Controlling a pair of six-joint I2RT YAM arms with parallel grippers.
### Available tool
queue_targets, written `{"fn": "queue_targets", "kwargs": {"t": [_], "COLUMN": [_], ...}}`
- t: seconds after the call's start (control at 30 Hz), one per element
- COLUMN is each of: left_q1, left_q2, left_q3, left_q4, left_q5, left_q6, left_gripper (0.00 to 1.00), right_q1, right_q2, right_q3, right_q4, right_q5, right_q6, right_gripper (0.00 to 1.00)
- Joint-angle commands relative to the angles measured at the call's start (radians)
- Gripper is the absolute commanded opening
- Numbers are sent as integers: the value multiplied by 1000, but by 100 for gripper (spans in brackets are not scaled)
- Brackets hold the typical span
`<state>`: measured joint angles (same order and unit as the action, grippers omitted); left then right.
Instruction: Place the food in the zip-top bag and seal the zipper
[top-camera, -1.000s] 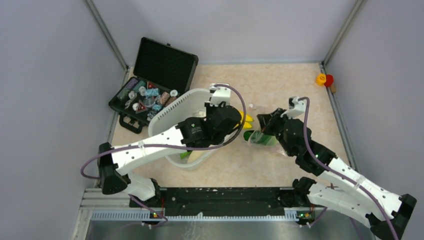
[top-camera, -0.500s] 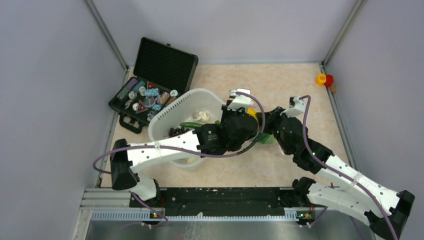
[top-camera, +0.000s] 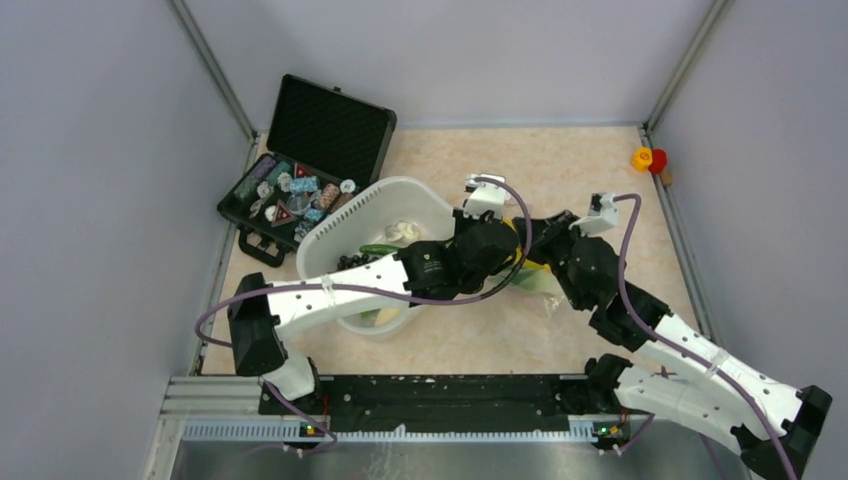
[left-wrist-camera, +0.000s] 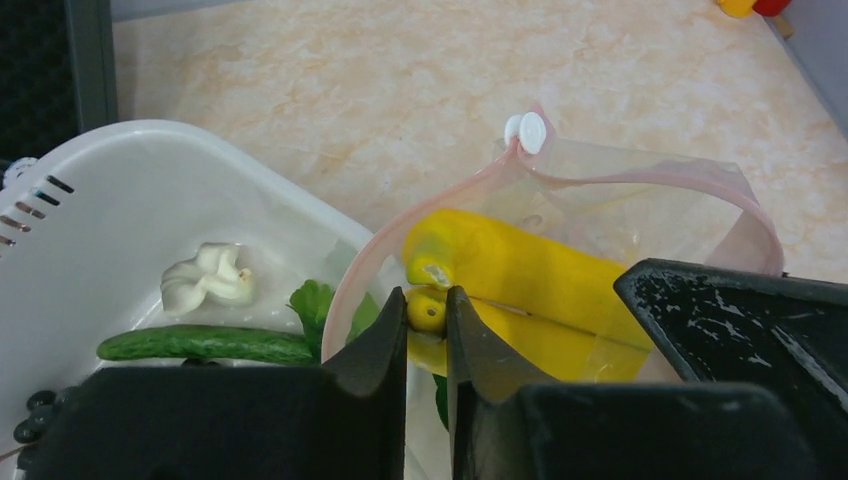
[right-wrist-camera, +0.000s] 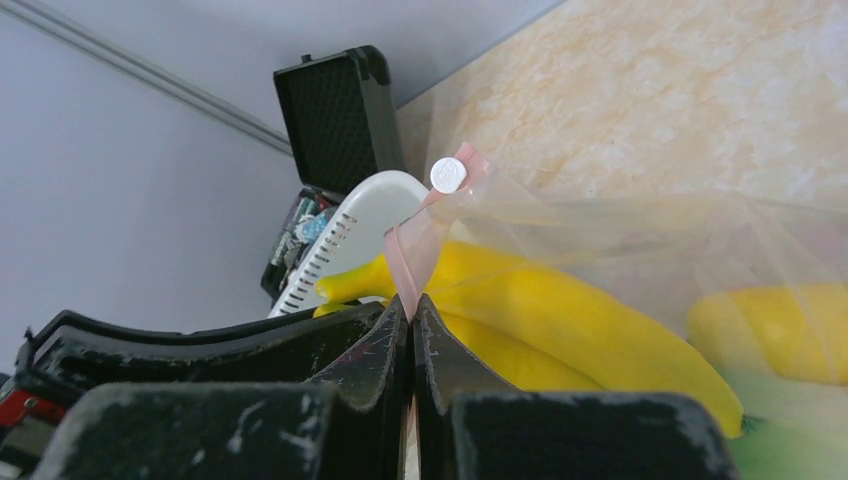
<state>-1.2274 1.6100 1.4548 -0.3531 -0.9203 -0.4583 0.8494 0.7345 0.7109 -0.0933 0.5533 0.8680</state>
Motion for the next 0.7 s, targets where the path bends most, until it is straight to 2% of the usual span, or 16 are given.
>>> {"fn": "queue_targets", "kwargs": {"t": [0.0, 0.07, 0.13, 0.3, 0.43, 0.57, 0.67], "left_q1": [28, 28, 29, 37, 40, 51, 88], "left_q2": [-24, -42, -69, -163, -273, -401, -453], "left_q3": [10, -11, -49, -154, -252, -332, -364], "left_q4": [48, 68, 106, 205, 270, 311, 279], "left_q5": [113, 138, 172, 280, 319, 339, 344], "left_q6": [-74, -62, -52, -7, 54, 111, 114], "left_gripper": [31, 53, 66, 89, 98, 99, 99], "right_q1": [14, 15, 15, 14, 14, 13, 13], "right_q2": [-25, -30, -40, -82, -114, -97, -110], "right_q3": [5, 0, -5, -30, -61, 3, 28], "right_q4": [54, 51, 44, 12, 35, -55, -101], "right_q5": [14, 14, 22, 56, 41, 27, 88], "right_q6": [8, 5, 3, 2, -64, -163, -198], "right_gripper": [0, 0, 0, 0, 0, 0, 0]}}
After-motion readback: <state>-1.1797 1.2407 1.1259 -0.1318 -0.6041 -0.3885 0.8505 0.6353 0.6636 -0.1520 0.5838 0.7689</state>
